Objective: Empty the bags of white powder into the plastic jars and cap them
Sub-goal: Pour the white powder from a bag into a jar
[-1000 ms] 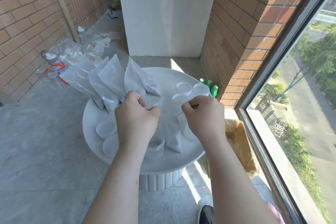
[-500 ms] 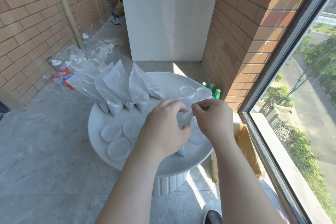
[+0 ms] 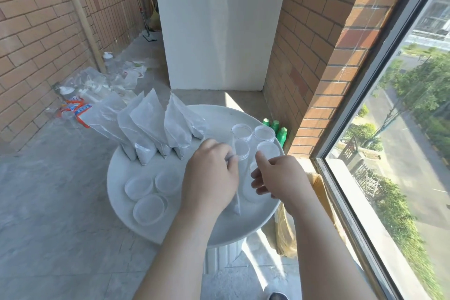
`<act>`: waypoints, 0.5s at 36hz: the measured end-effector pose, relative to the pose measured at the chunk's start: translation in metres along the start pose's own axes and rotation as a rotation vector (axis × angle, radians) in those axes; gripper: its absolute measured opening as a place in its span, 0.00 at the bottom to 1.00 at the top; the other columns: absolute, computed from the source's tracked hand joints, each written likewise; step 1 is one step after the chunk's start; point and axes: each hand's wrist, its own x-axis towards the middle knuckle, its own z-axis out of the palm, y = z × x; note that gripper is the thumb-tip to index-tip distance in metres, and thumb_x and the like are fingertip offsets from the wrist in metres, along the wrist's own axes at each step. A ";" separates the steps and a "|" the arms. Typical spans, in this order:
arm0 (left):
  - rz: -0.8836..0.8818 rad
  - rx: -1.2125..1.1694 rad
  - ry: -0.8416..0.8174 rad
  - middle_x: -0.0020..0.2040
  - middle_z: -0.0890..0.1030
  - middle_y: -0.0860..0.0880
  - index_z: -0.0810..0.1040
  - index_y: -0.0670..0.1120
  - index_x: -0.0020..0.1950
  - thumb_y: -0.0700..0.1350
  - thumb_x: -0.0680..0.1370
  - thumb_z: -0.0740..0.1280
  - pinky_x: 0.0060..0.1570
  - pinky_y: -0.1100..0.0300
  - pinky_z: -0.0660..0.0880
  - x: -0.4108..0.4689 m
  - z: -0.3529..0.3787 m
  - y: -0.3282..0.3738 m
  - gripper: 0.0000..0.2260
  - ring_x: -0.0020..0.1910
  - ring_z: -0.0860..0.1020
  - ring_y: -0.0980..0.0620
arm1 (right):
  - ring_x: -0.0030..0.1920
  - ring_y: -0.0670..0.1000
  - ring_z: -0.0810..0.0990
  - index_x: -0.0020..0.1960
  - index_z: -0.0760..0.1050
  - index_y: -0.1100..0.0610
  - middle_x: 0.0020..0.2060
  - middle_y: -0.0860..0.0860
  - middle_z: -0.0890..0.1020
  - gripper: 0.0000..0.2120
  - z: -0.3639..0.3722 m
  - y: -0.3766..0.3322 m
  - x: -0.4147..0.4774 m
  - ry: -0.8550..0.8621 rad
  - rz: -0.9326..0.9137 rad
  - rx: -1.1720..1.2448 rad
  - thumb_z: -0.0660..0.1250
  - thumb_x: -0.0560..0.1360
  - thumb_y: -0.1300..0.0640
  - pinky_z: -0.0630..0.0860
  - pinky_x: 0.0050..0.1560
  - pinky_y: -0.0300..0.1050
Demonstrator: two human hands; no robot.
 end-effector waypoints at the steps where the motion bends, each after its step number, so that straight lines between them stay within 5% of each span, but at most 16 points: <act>1: 0.006 -0.022 0.034 0.40 0.73 0.53 0.77 0.47 0.37 0.43 0.76 0.68 0.41 0.57 0.73 0.002 -0.001 0.000 0.08 0.36 0.74 0.52 | 0.34 0.53 0.86 0.41 0.82 0.61 0.30 0.51 0.85 0.27 -0.002 0.001 -0.001 -0.047 0.043 -0.018 0.56 0.83 0.43 0.70 0.31 0.38; 5: 0.067 -0.119 0.175 0.39 0.74 0.54 0.78 0.48 0.37 0.41 0.75 0.70 0.40 0.69 0.68 0.009 -0.013 0.007 0.07 0.36 0.72 0.57 | 0.38 0.56 0.87 0.45 0.83 0.64 0.33 0.55 0.86 0.38 -0.008 0.005 -0.006 -0.212 0.199 -0.054 0.47 0.83 0.36 0.75 0.37 0.42; 9: 0.210 -0.211 0.272 0.40 0.76 0.53 0.81 0.46 0.41 0.40 0.75 0.71 0.39 0.69 0.70 0.011 -0.034 0.024 0.04 0.35 0.73 0.58 | 0.39 0.60 0.87 0.48 0.81 0.65 0.36 0.59 0.86 0.42 -0.011 0.008 -0.007 -0.295 0.276 0.043 0.41 0.81 0.32 0.79 0.39 0.46; 15: 0.370 -0.291 0.271 0.41 0.76 0.52 0.83 0.45 0.43 0.38 0.76 0.72 0.39 0.64 0.72 0.006 -0.047 0.040 0.03 0.37 0.74 0.56 | 0.42 0.63 0.86 0.59 0.78 0.66 0.48 0.64 0.85 0.45 0.001 0.000 -0.007 -0.472 0.363 0.663 0.42 0.79 0.28 0.80 0.35 0.47; 18: 0.392 -0.334 0.264 0.41 0.76 0.52 0.83 0.44 0.43 0.38 0.76 0.73 0.39 0.61 0.73 0.005 -0.046 0.040 0.02 0.37 0.75 0.56 | 0.40 0.55 0.84 0.47 0.87 0.60 0.43 0.57 0.86 0.44 0.010 -0.003 -0.006 -0.554 0.384 0.807 0.44 0.79 0.27 0.80 0.39 0.45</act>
